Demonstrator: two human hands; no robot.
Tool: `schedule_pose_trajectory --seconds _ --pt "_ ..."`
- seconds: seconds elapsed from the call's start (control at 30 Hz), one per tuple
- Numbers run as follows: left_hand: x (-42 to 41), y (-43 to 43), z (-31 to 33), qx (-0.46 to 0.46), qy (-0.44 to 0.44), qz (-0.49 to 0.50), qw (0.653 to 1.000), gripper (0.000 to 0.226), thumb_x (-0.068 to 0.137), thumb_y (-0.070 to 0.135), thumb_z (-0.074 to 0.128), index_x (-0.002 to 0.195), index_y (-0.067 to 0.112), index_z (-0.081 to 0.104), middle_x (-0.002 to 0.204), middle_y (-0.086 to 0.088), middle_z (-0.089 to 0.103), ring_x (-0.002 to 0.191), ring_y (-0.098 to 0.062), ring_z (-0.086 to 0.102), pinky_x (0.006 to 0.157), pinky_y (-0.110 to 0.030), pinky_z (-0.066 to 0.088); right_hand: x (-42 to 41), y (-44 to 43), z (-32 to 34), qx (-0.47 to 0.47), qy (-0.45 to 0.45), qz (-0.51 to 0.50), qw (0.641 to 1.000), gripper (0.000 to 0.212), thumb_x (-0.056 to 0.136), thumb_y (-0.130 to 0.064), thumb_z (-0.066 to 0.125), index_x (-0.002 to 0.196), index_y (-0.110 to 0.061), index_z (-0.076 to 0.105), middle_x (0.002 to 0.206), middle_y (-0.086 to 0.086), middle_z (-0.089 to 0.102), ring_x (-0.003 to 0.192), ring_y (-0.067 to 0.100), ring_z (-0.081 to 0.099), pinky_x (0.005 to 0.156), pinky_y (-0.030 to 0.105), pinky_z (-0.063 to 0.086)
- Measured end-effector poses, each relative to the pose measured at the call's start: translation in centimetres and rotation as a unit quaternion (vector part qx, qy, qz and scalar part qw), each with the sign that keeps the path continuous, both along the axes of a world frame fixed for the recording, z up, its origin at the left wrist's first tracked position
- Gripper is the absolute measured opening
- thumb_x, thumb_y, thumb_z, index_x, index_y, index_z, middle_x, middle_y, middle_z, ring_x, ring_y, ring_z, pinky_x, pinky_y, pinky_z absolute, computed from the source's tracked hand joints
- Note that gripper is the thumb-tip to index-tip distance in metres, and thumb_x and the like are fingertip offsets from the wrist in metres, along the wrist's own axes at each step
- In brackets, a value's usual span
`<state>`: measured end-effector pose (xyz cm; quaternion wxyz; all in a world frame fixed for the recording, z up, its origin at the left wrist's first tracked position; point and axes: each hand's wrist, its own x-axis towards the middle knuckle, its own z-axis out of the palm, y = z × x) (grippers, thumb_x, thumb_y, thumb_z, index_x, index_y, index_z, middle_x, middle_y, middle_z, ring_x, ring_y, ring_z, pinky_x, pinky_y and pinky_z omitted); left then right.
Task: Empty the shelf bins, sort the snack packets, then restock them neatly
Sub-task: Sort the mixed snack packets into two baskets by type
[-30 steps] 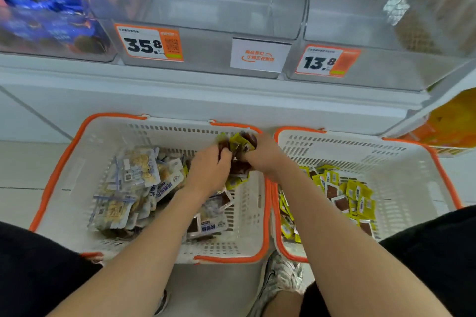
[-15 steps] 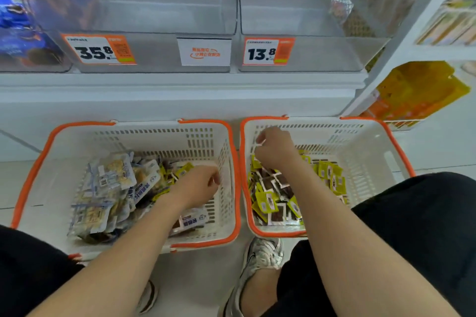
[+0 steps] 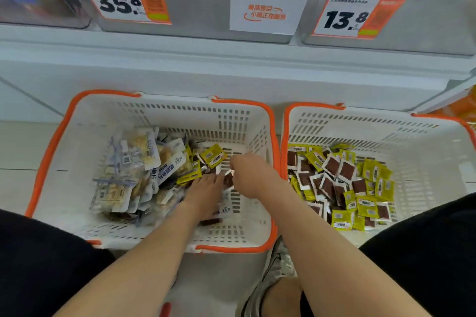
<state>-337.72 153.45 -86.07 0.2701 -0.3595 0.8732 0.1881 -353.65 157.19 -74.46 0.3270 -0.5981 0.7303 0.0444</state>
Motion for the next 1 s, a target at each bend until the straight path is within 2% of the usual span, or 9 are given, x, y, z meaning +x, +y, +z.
schedule_pose_trajectory --seconds 0.17,0.27,0.33,0.5,0.63,0.73,0.8,0.9,1.0 --pt "-0.3 -1.2 1.9 -0.019 0.092 0.016 0.995 0.025 0.096 0.027 0.059 0.118 0.017 0.068 0.121 -0.006 0.061 0.117 -0.028 0.048 0.089 -0.036 0.039 -0.4 -1.3 -0.9 -0.017 0.009 -0.044 0.999 0.026 0.095 -0.001 0.054 0.118 -0.009 0.063 0.114 0.015 0.060 0.090 0.031 0.061 0.077 0.041 0.057" --pt "0.5 -2.5 4.1 0.132 0.255 0.196 0.938 0.011 0.099 0.023 0.061 0.088 0.022 0.064 0.090 0.000 0.067 0.080 -0.016 0.057 0.067 -0.030 0.038 -0.3 -2.0 -0.6 -0.030 0.011 -0.091 0.995 0.031 0.094 0.005 0.053 0.121 -0.008 0.061 0.113 0.016 0.061 0.090 0.031 0.062 0.080 0.043 0.059" --pt "1.1 -3.8 5.1 0.140 0.329 0.275 0.892 0.011 0.104 0.026 0.062 0.094 0.024 0.060 0.087 0.005 0.065 0.077 -0.008 0.060 0.066 -0.026 0.043 -0.2 -2.5 -0.5 -0.060 0.000 -0.134 0.989 0.034 0.095 0.002 0.053 0.127 -0.008 0.057 0.110 0.015 0.063 0.086 0.030 0.061 0.072 0.039 0.056" --pt "3.8 -6.8 7.6 -0.108 0.408 0.423 0.802 0.015 0.109 0.026 0.051 0.112 0.012 0.055 0.093 0.004 0.059 0.080 -0.019 0.058 0.066 -0.034 0.043 1.2 -2.7 -1.4 -0.119 -0.048 -0.190 0.973 0.054 0.092 0.003 0.051 0.144 -0.006 0.039 0.105 0.013 0.062 0.077 0.022 0.056 0.055 0.033 0.040" --pt "7.6 -8.6 8.2 -0.235 0.352 0.516 0.744 0.030 0.108 0.021 0.051 0.135 0.009 0.046 0.114 -0.007 0.061 0.101 -0.033 0.062 0.076 -0.043 0.047 2.3 -2.5 -3.7 -0.004 -0.049 -0.124 0.991 0.035 0.093 -0.001 0.054 0.126 -0.009 0.055 0.115 0.015 0.061 0.093 0.030 0.061 0.075 0.041 0.056" --pt "9.0 -8.1 6.7 -0.345 0.194 0.481 0.782 0.066 0.095 0.014 0.068 0.151 0.007 0.033 0.152 -0.026 0.038 0.131 -0.048 0.044 0.105 -0.056 0.040 3.4 -1.7 -6.2 0.064 -0.034 -0.094 0.993 0.022 0.094 -0.007 0.058 0.115 -0.011 0.054 0.107 0.009 0.057 0.085 0.027 0.055 0.068 0.036 0.048" --pt "8.4 -6.8 5.7 -0.356 0.185 0.351 0.846 0.070 0.083 -0.004 0.071 0.147 0.007 0.044 0.151 -0.027 0.039 0.134 -0.049 0.041 0.108 -0.058 0.038 4.0 -1.2 -8.2 0.072 -0.023 -0.087 0.993 0.026 0.093 -0.014 0.064 0.117 -0.012 0.055 0.099 0.005 0.054 0.084 0.026 0.054 0.065 0.032 0.042" --pt "5.7 -4.9 3.7 -0.181 0.225 0.066 0.955 0.071 0.069 -0.018 0.071 0.133 0.011 0.060 0.138 -0.018 0.053 0.126 -0.041 0.050 0.098 -0.052 0.048 4.9 -0.7 -11.0 0.066 -0.012 -0.057 0.996 0.022 0.092 -0.018 0.069 0.113 -0.013 0.064 0.101 0.007 0.065 0.088 0.025 0.063 0.064 0.030 0.044" --pt "4.2 -4.2 1.6 -0.093 0.152 -0.046 0.983 0.063 0.087 -0.002 0.068 0.144 0.018 0.052 0.154 -0.010 0.046 0.142 -0.032 0.039 0.110 -0.044 0.043 6.2 -0.3 -12.7 0.087 -0.015 0.018 0.996 0.014 0.092 -0.015 0.067 0.082 -0.014 0.057 0.081 0.004 0.058 0.083 0.028 0.064 0.055 0.029 0.035"
